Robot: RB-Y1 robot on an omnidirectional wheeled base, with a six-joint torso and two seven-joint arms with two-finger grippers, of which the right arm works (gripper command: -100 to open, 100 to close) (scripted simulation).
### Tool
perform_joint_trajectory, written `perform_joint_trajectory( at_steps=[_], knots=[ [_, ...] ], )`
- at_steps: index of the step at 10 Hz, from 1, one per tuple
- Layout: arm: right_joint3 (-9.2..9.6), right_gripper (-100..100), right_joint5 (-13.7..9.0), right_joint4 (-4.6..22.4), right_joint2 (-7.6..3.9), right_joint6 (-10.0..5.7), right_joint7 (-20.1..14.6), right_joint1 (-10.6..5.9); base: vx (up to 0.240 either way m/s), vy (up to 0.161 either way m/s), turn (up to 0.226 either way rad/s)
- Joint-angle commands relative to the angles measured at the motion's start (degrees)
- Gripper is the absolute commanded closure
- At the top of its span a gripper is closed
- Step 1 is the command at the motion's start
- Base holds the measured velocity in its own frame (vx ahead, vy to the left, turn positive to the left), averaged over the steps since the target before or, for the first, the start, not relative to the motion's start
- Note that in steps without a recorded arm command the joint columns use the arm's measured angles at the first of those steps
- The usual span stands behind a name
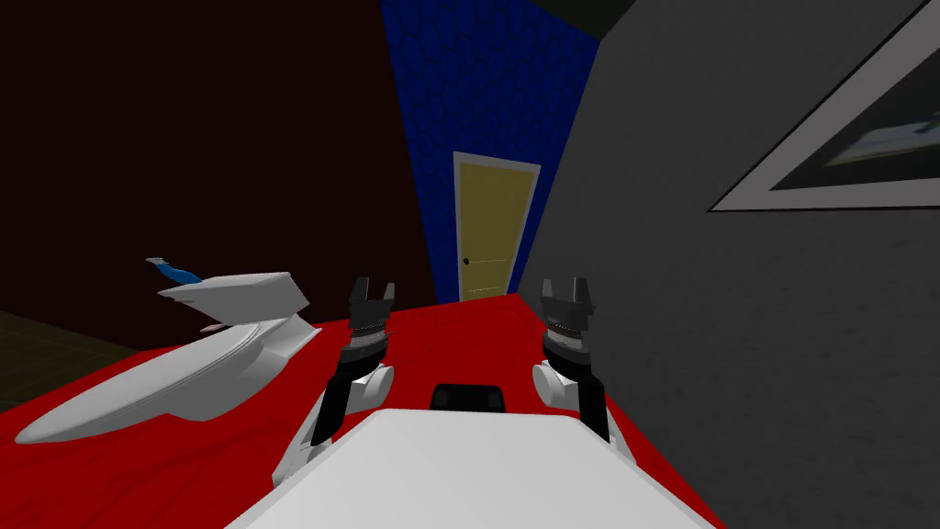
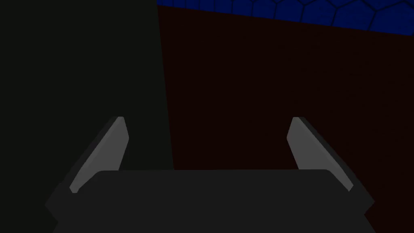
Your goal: Pull the door open
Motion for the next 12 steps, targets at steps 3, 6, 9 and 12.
perform_joint_trajectory(
  at_steps=[3,6,9,12],
  knots=[
    [-1.0,-100,1.84,3.69,-1.01,-0.68,2.6,-1.16,0.097,0.035,0.012],
    [-2.11,-100,3.88,7.78,-1.87,-1.42,5.48,-2.44,0.146,0.044,0.013],
    [-3.3,-100,6.05,12.15,-2.6,-2.23,8.56,-3.82,0.141,0.044,0.014],
    [-4.37,-100,8.03,16.12,-3.16,-2.95,11.36,-5.06,0.112,0.046,0.011]
  ],
)
